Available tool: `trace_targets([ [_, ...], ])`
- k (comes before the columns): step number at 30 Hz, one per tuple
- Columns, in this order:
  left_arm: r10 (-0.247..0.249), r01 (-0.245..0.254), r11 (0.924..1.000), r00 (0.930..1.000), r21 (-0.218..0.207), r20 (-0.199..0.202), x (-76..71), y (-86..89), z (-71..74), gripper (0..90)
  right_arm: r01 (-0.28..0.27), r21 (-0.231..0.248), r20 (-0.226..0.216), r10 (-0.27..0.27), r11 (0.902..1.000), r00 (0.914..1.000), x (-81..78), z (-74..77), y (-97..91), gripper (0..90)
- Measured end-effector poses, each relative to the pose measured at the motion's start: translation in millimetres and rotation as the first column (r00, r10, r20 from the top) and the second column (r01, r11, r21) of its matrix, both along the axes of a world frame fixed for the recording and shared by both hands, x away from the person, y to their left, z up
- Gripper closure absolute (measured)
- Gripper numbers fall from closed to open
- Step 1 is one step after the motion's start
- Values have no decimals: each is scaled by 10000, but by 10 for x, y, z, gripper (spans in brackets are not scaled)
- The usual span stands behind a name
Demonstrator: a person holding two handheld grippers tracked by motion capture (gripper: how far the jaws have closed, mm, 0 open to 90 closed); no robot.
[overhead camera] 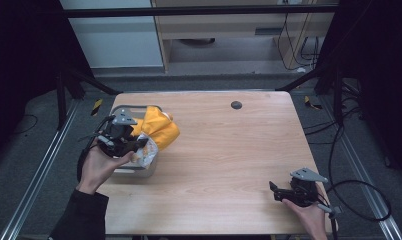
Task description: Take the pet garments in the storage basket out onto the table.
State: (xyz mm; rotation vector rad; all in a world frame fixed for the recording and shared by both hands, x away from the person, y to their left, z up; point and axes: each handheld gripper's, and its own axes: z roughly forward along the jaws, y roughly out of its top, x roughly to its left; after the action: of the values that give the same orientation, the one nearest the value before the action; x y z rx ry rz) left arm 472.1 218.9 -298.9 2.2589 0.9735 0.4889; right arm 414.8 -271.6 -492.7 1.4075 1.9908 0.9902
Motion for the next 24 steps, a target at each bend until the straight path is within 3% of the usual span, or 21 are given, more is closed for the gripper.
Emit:
trace_targets([
  [15,-1153,1153,9932,9933,140,-57,-86,-422,-72,816,27,99,17,-27,9999,10000,-10,12,-4,77],
  [24,-1567,1568,9876,9876,27,-95,-104,-611,-140,816,48,61,95,-49,10000,9999,-10,12,-10,76],
])
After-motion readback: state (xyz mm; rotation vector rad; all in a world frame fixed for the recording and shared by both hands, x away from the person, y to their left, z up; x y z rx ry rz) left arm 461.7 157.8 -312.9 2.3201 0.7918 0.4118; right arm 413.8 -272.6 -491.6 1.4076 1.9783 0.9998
